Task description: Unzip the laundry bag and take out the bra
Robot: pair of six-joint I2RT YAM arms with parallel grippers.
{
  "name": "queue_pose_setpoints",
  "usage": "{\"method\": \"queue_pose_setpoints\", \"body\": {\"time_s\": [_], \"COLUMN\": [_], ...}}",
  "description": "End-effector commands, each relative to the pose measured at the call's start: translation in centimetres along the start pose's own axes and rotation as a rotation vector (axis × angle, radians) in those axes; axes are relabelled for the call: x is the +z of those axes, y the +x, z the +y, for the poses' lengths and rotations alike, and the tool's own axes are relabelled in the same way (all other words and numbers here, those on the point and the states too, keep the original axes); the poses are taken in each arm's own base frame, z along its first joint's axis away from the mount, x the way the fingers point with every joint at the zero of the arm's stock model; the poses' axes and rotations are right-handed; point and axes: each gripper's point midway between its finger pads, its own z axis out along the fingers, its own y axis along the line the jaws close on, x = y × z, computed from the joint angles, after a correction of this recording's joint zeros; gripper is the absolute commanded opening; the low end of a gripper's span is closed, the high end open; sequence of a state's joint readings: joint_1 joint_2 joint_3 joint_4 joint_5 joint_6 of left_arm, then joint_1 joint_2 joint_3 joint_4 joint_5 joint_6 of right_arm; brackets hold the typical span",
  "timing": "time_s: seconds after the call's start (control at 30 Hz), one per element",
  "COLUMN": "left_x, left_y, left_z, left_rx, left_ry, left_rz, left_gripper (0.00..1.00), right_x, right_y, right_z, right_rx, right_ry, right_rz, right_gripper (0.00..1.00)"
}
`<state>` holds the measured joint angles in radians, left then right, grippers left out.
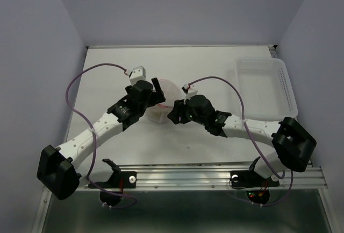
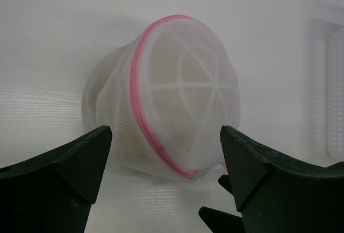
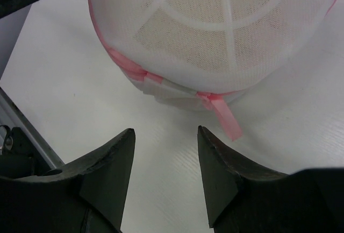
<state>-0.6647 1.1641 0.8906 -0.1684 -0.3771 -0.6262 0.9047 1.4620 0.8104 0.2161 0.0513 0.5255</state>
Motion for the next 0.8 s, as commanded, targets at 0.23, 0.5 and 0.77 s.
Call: {"method": "queue_pose_setpoints", "body": {"time_s": [0.23,0.5,0.77], "left_x": [1.6,2.6,3.1], "left_y": [0.5,1.8,2.6], "left_z": [0.8,1.4,1.6], "left_rx": [0.018,0.026,0.027], "left_ry": [-0.010,-0.021,-0.020], "left_rz": [0.010,0.045,0.066], "left_gripper": [0.93,0.81,0.38], "right_x": [2.2,3.0,3.1], "right_y": [-3.2,-2.6,-2.5], "right_z": [-0.3,-0.6,-0.6], "right_rx": [0.014,0.009,0.005], "right_ry": [0.057,0.059,0.053], "right_rz": [-0.141,-0.137,-0.138], "right_gripper": [0.57,0.58,0.59]}}
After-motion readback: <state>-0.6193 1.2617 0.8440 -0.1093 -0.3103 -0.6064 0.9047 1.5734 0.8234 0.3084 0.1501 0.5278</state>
